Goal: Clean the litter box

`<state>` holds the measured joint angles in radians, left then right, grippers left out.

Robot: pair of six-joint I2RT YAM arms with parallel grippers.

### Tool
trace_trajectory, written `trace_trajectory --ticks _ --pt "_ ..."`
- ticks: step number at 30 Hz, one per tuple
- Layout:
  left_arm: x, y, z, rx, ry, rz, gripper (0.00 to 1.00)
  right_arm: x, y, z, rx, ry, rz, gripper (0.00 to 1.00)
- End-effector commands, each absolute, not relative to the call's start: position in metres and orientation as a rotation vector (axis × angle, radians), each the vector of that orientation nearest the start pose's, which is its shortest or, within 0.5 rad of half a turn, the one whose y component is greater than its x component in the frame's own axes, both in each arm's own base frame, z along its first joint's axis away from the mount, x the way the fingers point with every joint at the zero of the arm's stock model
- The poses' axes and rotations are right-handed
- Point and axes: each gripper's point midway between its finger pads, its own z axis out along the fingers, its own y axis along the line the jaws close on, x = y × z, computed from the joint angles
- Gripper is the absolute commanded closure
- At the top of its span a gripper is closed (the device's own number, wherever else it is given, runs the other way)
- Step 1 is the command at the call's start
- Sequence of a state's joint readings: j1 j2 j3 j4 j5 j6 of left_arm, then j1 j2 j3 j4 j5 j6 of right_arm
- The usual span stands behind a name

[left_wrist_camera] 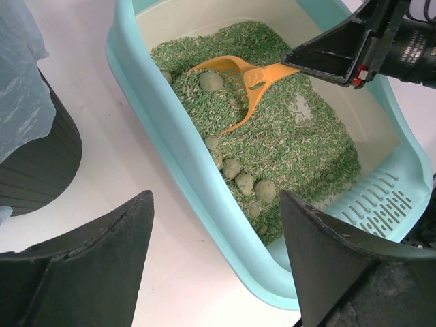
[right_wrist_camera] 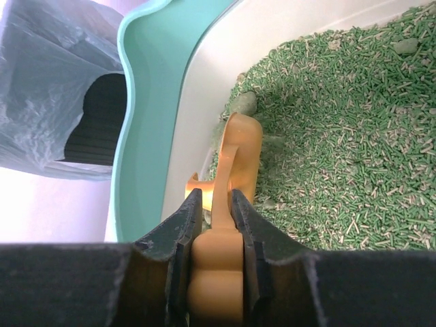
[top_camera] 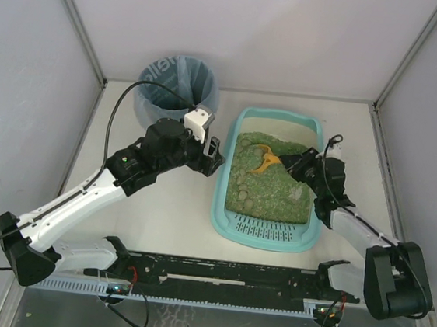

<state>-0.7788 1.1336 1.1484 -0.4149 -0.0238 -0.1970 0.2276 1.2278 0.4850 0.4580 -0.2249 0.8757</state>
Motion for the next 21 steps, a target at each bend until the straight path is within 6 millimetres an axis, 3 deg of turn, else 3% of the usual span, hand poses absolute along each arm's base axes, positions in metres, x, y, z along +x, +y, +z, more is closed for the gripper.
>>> trace_trajectory --ticks 1,10,21 --pt "0.261 -0.26 0.324 0.545 1.832 -0.619 0.22 0.347 0.144 0.189 0.504 1.738 1.072 1.0" --pt "0.263 -0.259 0.323 0.541 1.835 -0.61 0.21 0.325 0.121 0.199 0.53 1.647 1.16 1.0" --pt "0.265 -0.254 0.323 0.53 1.832 -0.577 0.21 0.293 0.069 0.223 0.578 1.51 1.141 1.0"
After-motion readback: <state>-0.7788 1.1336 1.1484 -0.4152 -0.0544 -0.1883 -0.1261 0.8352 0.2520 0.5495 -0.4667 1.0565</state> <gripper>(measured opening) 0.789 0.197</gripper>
